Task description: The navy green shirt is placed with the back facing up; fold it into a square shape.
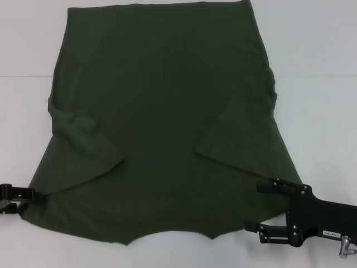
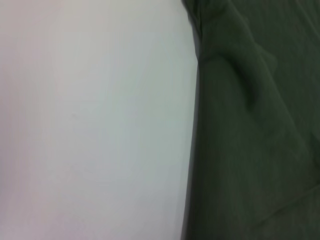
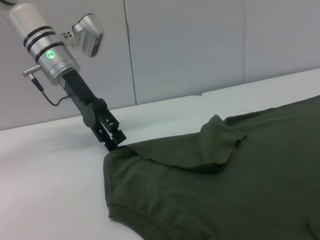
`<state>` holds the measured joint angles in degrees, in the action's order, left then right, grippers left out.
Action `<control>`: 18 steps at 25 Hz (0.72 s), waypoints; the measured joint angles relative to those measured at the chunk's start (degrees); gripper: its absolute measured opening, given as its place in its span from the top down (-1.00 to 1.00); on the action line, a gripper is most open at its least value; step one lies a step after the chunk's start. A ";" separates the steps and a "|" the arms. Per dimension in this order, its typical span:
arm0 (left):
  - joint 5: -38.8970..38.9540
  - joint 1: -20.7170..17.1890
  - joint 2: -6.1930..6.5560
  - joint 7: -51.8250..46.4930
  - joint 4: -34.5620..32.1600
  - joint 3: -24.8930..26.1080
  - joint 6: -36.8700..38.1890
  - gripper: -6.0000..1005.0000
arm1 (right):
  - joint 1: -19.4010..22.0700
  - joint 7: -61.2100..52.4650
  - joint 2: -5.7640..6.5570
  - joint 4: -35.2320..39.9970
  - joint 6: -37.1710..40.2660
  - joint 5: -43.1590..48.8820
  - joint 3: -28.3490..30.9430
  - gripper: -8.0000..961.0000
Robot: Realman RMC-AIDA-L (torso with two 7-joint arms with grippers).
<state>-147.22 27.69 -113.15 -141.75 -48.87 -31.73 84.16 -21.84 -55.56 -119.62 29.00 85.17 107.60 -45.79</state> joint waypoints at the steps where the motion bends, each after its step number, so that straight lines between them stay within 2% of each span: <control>1: 0.00 0.00 -0.06 0.03 0.00 0.00 0.00 -0.41 | -0.02 -0.02 0.00 0.00 0.00 0.02 0.00 -0.96; 9: 0.45 0.26 -0.32 0.15 0.00 0.01 1.32 -0.38 | -0.05 -0.08 0.00 -0.10 0.00 0.07 0.00 -0.96; 18: 0.19 1.90 -1.66 0.77 0.70 -0.51 2.12 -0.35 | -0.05 -0.08 0.00 -0.10 -0.01 0.07 0.00 -0.95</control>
<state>-147.03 29.59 -114.81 -140.98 -48.17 -32.25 86.27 -21.89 -55.64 -119.62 28.90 85.16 107.67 -45.79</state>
